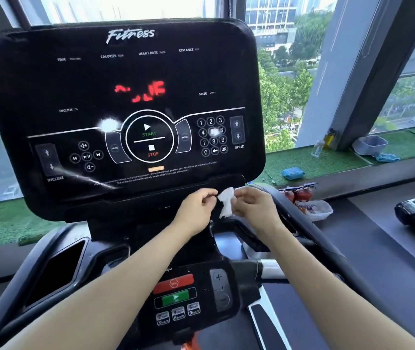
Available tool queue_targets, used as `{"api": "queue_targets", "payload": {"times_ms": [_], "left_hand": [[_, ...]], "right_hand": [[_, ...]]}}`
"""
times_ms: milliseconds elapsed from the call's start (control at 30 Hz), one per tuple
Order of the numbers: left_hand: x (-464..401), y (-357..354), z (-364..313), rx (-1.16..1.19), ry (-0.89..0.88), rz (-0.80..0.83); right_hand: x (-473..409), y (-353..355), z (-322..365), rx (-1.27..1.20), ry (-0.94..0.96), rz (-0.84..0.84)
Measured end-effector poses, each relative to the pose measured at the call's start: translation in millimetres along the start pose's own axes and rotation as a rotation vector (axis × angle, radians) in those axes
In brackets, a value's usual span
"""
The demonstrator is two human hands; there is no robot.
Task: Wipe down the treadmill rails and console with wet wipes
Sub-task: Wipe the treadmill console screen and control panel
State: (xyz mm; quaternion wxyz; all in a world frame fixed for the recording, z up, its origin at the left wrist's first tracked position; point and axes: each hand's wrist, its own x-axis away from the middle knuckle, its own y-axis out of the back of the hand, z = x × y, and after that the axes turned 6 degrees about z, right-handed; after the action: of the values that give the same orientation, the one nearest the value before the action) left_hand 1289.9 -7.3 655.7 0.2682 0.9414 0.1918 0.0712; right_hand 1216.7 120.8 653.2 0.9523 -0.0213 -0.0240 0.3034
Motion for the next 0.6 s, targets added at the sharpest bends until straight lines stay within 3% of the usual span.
{"api": "queue_targets", "payload": {"times_ms": [67,133,433,500,600], "left_hand": [[1,-2,-8,0.33,0.091,0.134],[5,-1,-11,0.466,0.102,0.232],[17,26,-18,0.258,-0.055,0.124],[23,35,-18,0.307,-0.036,0.145],[32,49,-12,0.465,0.032,0.17]], "right_hand": [[11,-3,8,-0.007,0.035,0.04],[19,-5,13,0.079,0.066,0.008],[34,-22,32,0.421,0.14,-0.163],[35,-30,36,0.349,0.125,-0.183],[37,-43,39,0.044,0.051,-0.221]]}}
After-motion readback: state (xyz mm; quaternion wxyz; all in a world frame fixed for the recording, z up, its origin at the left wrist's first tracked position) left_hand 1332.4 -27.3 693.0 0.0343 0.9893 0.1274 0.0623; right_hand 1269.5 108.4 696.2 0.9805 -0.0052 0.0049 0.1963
